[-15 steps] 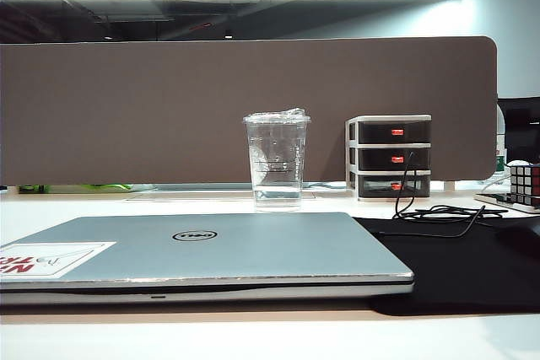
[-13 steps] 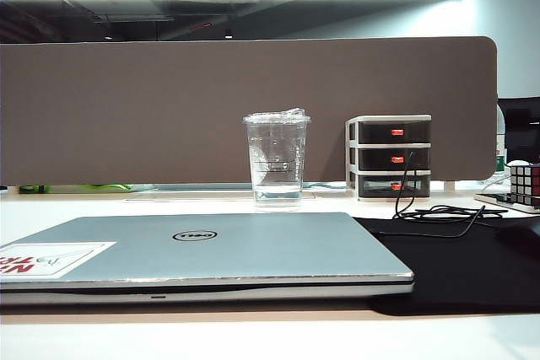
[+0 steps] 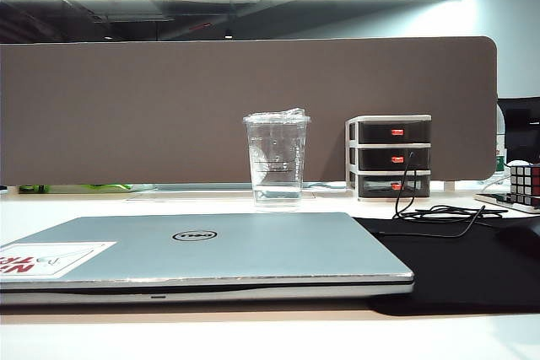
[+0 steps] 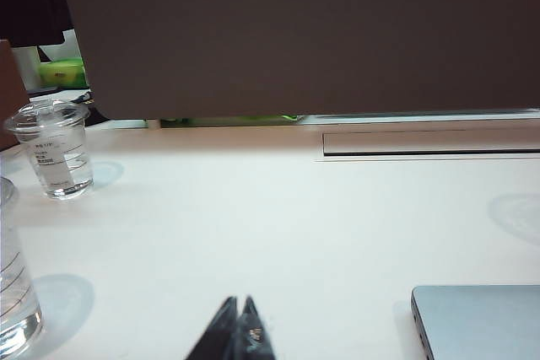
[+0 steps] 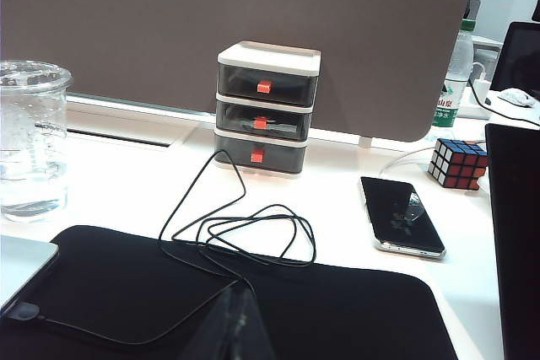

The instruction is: Pick up the coffee cup and place it on the right side of the laptop.

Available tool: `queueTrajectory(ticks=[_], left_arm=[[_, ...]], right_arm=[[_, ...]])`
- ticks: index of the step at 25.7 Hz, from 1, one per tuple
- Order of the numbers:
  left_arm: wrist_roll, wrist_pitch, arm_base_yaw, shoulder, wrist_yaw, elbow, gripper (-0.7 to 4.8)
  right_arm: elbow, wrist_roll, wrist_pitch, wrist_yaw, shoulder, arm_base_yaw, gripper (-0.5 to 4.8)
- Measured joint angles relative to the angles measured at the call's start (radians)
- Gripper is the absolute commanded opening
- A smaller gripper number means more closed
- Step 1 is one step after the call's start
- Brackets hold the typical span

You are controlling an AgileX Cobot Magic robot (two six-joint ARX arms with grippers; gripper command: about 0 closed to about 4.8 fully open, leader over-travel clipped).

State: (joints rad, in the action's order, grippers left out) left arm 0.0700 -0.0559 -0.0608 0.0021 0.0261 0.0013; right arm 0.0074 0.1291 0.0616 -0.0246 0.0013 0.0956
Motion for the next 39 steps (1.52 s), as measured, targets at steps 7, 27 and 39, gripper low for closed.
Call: queueTrajectory(ticks=[7, 27, 39], left_arm=[[-0.035, 0.0, 0.0, 0.0, -0.013, 0.0, -0.05], [-0.362, -0.009, 0.005, 0.0, -0.321, 0.0, -0.05], [-0.298, -0.034, 0.047, 0.0, -0.476, 0.0, 3.89]], right_arm=[[0.0, -0.209, -0.039, 0.247, 0.0, 0.001, -0.01], [0.0, -0.227, -0.075, 0.448, 0.0, 0.001, -0.01], [0.0, -0.227, -0.075, 0.448, 0.0, 0.001, -0.01]])
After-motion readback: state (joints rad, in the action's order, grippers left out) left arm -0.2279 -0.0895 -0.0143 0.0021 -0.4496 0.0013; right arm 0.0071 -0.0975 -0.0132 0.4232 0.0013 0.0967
